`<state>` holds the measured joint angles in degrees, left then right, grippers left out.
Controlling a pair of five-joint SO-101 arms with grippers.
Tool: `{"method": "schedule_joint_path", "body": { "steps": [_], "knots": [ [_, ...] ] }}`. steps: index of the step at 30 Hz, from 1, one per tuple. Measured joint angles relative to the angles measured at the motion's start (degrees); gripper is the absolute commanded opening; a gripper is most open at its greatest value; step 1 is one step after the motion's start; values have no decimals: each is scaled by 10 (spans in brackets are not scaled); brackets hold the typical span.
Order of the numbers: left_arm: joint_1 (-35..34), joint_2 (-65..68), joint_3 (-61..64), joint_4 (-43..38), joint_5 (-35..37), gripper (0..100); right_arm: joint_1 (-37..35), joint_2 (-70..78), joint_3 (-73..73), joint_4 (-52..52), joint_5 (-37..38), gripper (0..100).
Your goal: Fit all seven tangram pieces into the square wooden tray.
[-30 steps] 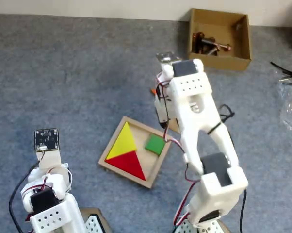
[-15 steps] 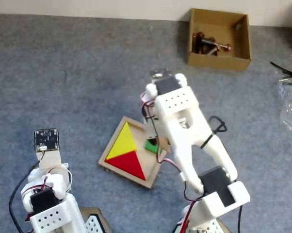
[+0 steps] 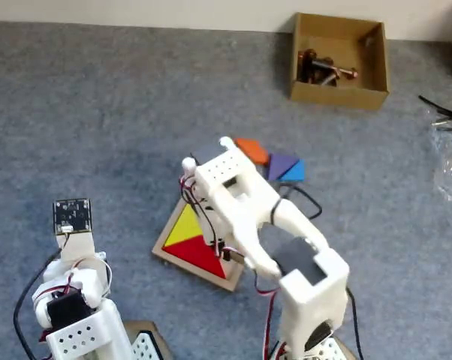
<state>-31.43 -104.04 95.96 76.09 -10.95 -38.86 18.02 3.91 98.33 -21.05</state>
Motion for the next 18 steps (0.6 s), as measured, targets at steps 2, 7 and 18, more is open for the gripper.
{"method": "schedule_joint_path", "body": {
  "steps": [2, 7, 18],
  "knots": [
    [0, 0, 0, 0, 0, 5, 0, 9, 0, -27, -15, 5],
    [0, 0, 0, 0, 0, 5, 0, 9, 0, -80, -34, 5],
    [0, 0, 0, 0, 0, 5, 0, 9, 0, -116, -152, 5]
  ]
}}
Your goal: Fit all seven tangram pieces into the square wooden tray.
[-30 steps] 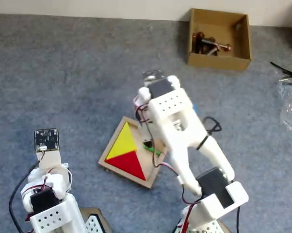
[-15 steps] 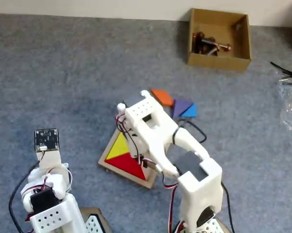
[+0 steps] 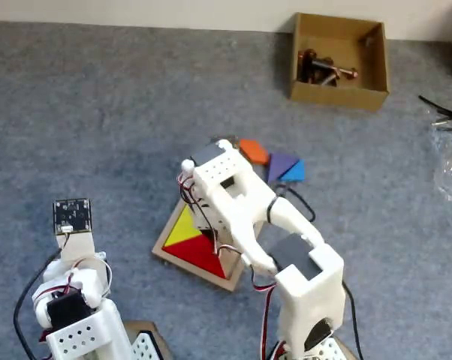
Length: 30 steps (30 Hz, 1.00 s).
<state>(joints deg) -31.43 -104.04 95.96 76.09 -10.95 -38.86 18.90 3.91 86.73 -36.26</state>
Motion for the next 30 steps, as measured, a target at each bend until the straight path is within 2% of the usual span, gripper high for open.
{"method": "schedule_joint_path", "body": {
  "steps": [6, 12, 21, 30],
  "knots": [
    [0, 0, 0, 0, 0, 5, -2, -6, 0, 9, -4, 5],
    [0, 0, 0, 0, 0, 5, -6, -116, 50, 10, -4, 5],
    [0, 0, 0, 0, 0, 5, -7, -253, 266, -126, -6, 5],
    [0, 0, 0, 0, 0, 5, -7, -328, 397, -268, -7, 5]
  ]
}}
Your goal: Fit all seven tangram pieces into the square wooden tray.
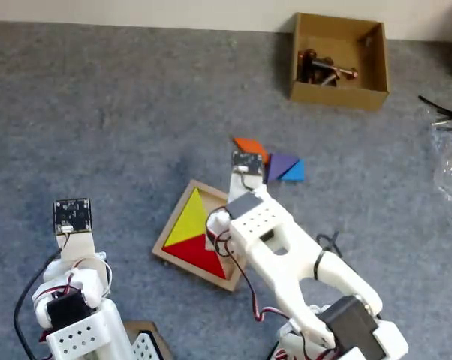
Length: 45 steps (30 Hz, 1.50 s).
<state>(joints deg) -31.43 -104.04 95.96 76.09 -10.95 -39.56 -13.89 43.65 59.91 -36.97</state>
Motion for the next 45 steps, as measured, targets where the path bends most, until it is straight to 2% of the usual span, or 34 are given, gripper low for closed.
{"method": "schedule_joint_path", "body": {
  "steps": [17, 25, 45],
  "knots": [
    [0, 0, 0, 0, 0, 5, 0, -2, 8, -15, -19, 9],
    [0, 0, 0, 0, 0, 5, -40, -2, 8, -15, -21, 10],
    [0, 0, 0, 0, 0, 5, -41, -2, 8, -15, -23, 11]
  ]
}}
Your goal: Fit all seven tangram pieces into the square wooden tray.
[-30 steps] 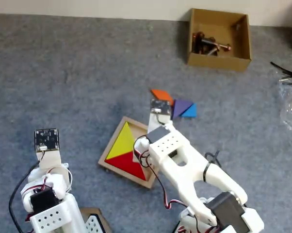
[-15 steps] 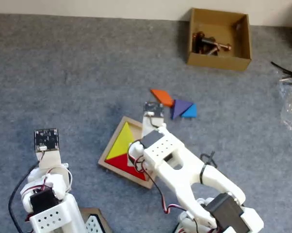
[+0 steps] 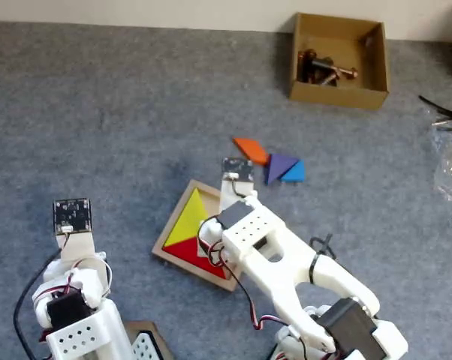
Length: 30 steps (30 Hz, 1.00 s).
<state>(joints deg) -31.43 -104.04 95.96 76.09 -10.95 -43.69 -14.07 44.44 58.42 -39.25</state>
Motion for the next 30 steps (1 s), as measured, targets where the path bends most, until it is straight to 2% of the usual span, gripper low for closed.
{"method": "schedule_joint_path", "body": {
  "steps": [30],
  "knots": [
    [0, 0, 0, 0, 0, 5, 0, -9, 23, -5, 0, 11]
  ]
}}
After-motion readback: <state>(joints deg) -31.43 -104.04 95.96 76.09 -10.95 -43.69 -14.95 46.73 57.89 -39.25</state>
